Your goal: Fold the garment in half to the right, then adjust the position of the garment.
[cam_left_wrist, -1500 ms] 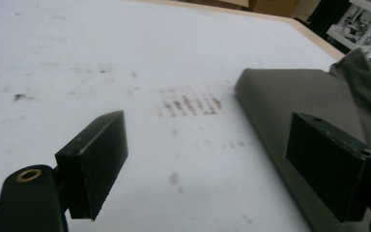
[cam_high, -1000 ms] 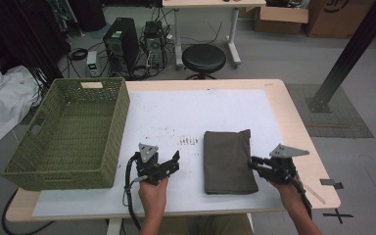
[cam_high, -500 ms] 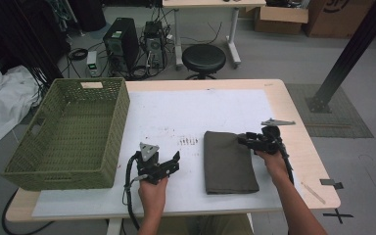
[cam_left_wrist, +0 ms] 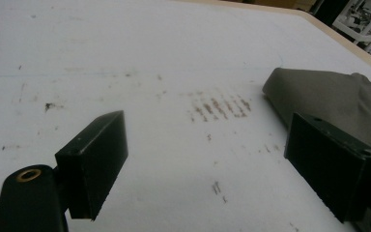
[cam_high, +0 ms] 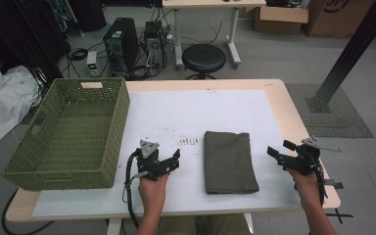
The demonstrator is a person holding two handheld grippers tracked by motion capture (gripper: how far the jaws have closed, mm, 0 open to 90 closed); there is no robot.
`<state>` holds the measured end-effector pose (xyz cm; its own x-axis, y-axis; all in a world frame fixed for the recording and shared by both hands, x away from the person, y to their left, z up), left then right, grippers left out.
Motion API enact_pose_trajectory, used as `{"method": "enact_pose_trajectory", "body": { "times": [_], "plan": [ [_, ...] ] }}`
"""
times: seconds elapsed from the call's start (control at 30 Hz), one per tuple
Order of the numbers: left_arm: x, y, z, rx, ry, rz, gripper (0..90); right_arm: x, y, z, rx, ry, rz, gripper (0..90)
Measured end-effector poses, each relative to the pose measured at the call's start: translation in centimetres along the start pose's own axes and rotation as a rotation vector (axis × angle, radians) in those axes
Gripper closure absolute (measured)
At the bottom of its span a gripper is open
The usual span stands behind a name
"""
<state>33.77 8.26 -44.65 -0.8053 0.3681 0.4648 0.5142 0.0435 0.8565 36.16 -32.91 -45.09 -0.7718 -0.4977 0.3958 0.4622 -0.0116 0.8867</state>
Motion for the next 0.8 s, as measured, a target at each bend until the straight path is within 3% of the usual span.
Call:
{"method": "enact_pose_trajectory", "body": {
  "times": [0.1, 0.23, 0.8],
  "plan": [
    [0.0, 0.2, 0.1, 0.0, 0.002, -0.006, 16.1, 0.3, -0.2, 0.5, 0.061, -0.027, 0.004, 15.6],
    [0.0, 0.5, 0.4, 0.004, 0.006, -0.01, 16.0, 0.4, -0.2, 0.8, 0.079, -0.043, -0.003, 15.5],
    [-0.4, 0.9, -1.0, -0.024, -0.01, 0.002, 16.1, 1.4, -0.8, 1.1, 0.088, -0.046, -0.013, 15.5]
  ]
}}
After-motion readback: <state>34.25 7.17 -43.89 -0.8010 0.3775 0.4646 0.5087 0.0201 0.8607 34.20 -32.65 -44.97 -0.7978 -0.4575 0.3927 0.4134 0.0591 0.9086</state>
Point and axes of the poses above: each handheld gripper's, and its own axes: x roughly backward along the jaws, y roughly out of its top, z roughly to its left, the point moved 5 cm from there along -x, roughly forward along the jaws, and after that the axes turned 1 degree about -y, right-handed, at the moved point
